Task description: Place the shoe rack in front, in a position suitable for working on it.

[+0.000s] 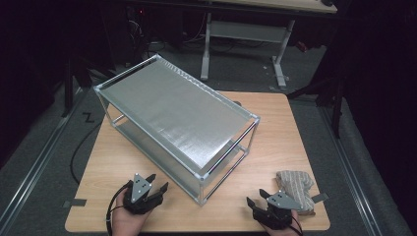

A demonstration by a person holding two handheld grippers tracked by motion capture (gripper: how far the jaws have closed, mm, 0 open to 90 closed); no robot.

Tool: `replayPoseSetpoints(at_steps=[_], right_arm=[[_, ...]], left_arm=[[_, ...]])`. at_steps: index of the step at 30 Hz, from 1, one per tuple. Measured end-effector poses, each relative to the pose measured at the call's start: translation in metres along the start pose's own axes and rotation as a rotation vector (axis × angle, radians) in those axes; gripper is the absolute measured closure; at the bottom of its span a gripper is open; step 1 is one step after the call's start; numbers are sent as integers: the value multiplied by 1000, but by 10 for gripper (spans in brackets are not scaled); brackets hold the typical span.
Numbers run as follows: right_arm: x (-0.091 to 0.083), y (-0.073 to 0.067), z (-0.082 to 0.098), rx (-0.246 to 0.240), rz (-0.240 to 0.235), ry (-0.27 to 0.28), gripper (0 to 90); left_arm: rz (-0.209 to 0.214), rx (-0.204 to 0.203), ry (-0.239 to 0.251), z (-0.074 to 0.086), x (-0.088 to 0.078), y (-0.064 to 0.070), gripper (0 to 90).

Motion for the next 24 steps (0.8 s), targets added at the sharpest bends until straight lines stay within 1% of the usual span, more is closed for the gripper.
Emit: replayPoseSetpoints(at_steps=[1,2,5,6,7,8,11,15,19,24], right_arm=[[-1,1,0,7,-2,-1,420],[-1,3,1,17,-6,5,420],[-1,4,2,21,-11,4,420],[-1,5,3,22,-12,-1,420],[0,4,3,23,-13,-2,420],[-1,4,3,20,-16,-3,420],[-2,4,3,18,-13,-2,419],[-8,3,5,8,7,-2,419],[-17,2,9,8,36,-5,418],[-26,4,13,30,62,-3,416]], left_arm=[[8,-16,-1,0,1,2,447],[10,-19,-4,0,3,2,447],[10,-20,-3,-1,4,3,447],[8,-1,-5,-2,4,3,447],[14,-12,-2,-2,4,5,447],[11,8,-4,-2,4,5,447],[20,13,2,-4,6,7,447],[34,34,9,-9,8,8,447],[58,39,22,-12,10,11,448],[77,31,27,-14,12,12,448]])
Point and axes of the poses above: each handheld gripper's, and its own axes: x roughly forward along the jaws, z roughly out of its underside, y roughly to its right, the point moved 2 cm from there along x, roughly forward along the jaws, and after that the axes turned 6 degrees about -x, right-handed, at the moved point
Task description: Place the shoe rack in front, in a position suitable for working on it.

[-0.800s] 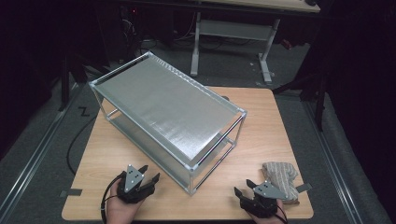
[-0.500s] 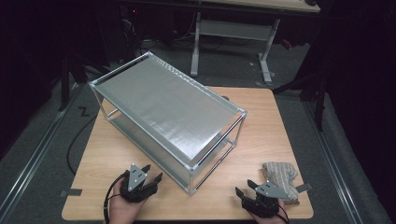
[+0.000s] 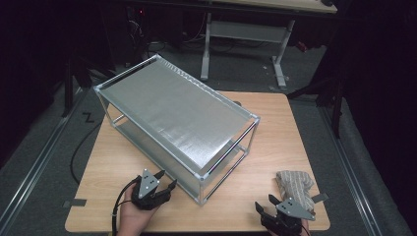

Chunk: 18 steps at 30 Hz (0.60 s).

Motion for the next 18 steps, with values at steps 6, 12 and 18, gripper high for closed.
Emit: replayPoseSetpoints(at_steps=[6,12,18], right_arm=[[-1,-1,2,13,-8,-1,416],[5,-2,2,16,-23,-9,416],[6,-1,2,24,-27,-2,414]], left_arm=[[2,5,10,-1,-1,1,448],[-4,-4,-3,1,3,-1,448],[-18,-12,4,0,2,-2,447]])
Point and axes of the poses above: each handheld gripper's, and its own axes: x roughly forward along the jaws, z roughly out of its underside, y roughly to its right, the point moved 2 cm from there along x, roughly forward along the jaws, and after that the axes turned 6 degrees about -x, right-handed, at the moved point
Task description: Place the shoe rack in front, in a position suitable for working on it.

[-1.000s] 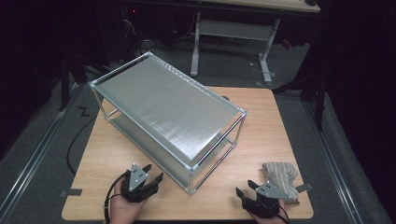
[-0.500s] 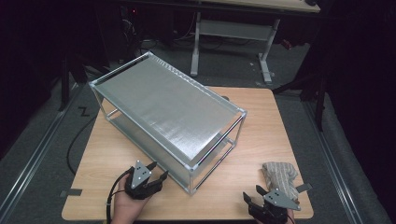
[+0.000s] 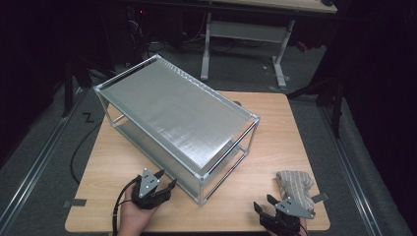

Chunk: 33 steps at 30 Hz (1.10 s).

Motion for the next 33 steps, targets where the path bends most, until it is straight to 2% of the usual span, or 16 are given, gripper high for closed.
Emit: replayPoseSetpoints(at_steps=[3,10,12,14,15,16,17,19,20,21,22,23,24,27,30,33], right_arm=[[-1,0,0,1,-1,5,414],[-3,-1,-3,-5,9,16,416],[-1,-2,-5,-5,3,16,416],[0,-4,-5,-26,-2,15,416],[0,-5,-6,-34,-2,16,416],[-1,-6,-6,-39,-4,19,416],[-2,-6,-7,-43,-4,22,416],[-4,-6,-6,-33,0,25,416],[-4,-5,-6,-27,-2,28,416],[-5,-5,-5,-22,0,27,416],[-5,-4,-5,-22,0,29,416],[-6,-4,-4,-19,3,28,416],[-7,-3,-4,-17,4,31,416],[-9,-2,-3,-13,8,31,416],[-14,-1,-3,9,17,39,416],[-15,-2,-5,-8,22,47,416]], left_arm=[[5,-5,6,0,-1,1,447],[13,36,-7,2,-4,3,446],[17,27,-9,3,-5,5,446],[8,57,-9,2,-7,4,445],[14,41,-2,2,-7,6,445],[7,59,-3,1,-8,5,445],[13,39,3,2,-7,6,445],[9,55,1,1,-7,5,445],[15,36,14,1,-6,6,445],[11,50,18,0,-7,4,446],[18,34,34,-1,-7,5,446],[15,45,40,-3,-6,4,446],[17,32,53,-4,-6,4,446],[23,27,67,-6,-3,3,448],[28,38,58,-6,2,2,449],[24,65,45,-6,1,4,448]])
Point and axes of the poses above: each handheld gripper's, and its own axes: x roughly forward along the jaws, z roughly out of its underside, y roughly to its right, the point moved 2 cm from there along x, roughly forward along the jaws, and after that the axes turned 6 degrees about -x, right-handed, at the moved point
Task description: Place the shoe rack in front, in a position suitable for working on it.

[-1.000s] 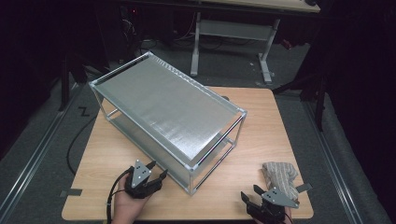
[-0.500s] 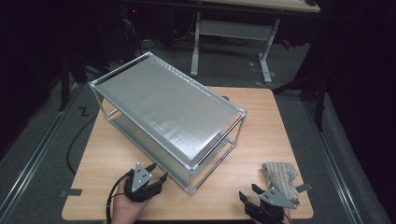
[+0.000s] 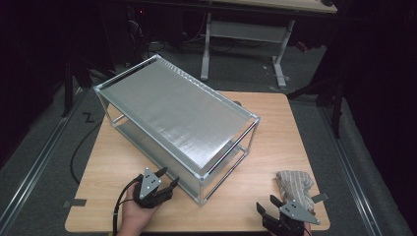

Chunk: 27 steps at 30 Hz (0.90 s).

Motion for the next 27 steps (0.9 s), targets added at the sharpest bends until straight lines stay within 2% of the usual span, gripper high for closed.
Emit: replayPoseSetpoints(at_steps=[3,5,7,8,9,11,12,16,19,23,27], right_arm=[[0,-3,-2,-20,3,0,415],[1,-5,-2,-21,0,-2,412],[2,-7,-3,-28,-2,-6,411],[2,-7,-3,-28,-2,-6,411],[3,-9,-5,-40,-6,-1,411],[4,-10,-7,-45,-6,-1,410],[4,-11,-8,-52,-7,3,410],[2,-13,-8,-69,-9,7,410],[1,-12,-7,-79,-7,2,409],[1,-13,-7,-77,0,2,403],[3,-23,-11,-91,-20,15,385]], left_arm=[[-10,3,-3,1,-3,0,444],[-7,-31,17,0,-8,1,441],[43,-72,47,-2,-15,5,431],[43,-72,47,-2,-15,5,425],[120,-76,69,-5,-18,19,420],[143,0,85,-8,-19,38,420],[158,18,92,-10,-20,46,425],[212,38,105,-13,-20,64,425],[232,43,103,-14,-18,69,419],[236,45,104,-15,-15,72,428],[239,56,97,-13,-16,74,454]])
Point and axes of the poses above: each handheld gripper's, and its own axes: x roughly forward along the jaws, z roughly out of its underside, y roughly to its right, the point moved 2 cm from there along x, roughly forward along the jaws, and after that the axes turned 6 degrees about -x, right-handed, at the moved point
